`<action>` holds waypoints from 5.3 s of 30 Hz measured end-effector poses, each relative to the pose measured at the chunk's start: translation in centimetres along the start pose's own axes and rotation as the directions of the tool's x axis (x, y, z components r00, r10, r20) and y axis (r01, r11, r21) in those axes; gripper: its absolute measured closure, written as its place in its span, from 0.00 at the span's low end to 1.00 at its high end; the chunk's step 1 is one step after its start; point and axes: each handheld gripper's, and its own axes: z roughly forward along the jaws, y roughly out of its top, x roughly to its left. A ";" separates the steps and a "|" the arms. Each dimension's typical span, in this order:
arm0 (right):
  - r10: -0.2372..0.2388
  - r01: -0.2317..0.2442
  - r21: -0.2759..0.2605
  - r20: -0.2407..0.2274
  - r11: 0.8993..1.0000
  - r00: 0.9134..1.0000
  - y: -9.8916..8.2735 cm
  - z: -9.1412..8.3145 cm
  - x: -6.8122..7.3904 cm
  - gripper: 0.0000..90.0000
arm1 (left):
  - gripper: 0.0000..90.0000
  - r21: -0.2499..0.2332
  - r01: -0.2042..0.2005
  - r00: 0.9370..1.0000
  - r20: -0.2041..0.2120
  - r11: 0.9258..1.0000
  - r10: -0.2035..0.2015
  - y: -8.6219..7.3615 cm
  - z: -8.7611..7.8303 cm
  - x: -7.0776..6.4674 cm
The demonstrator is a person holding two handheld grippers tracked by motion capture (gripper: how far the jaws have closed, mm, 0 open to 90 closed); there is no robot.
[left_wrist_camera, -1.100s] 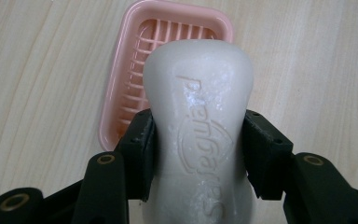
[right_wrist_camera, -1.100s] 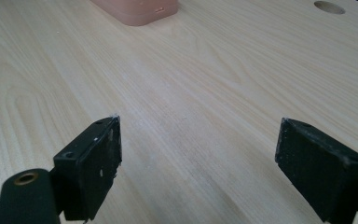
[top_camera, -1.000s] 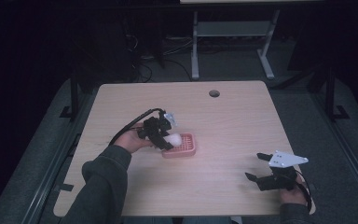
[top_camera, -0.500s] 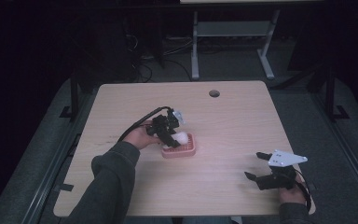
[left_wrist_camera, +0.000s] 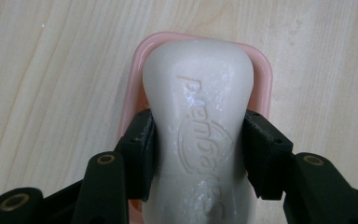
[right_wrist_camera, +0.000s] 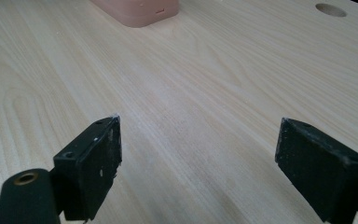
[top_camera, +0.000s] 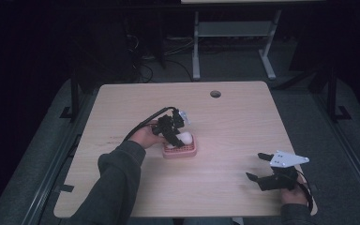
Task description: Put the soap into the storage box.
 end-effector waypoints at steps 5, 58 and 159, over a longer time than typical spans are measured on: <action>-0.002 0.002 0.002 0.000 1.000 1.000 0.0 0.0 0.1 0.15 | 0.55 0.012 -0.005 1.000 0.002 1.000 0.004 0.1 0.5 0.1; -0.009 0.009 0.009 -0.005 1.000 1.000 0.0 0.1 0.1 0.15 | 0.45 0.054 -0.022 1.000 -0.013 0.998 0.022 0.2 1.0 -0.1; -0.015 0.012 0.076 0.039 0.997 0.999 0.5 0.4 1.1 0.15 | 0.32 -0.108 0.085 0.982 -0.159 0.991 -0.101 -13.6 -6.3 -6.9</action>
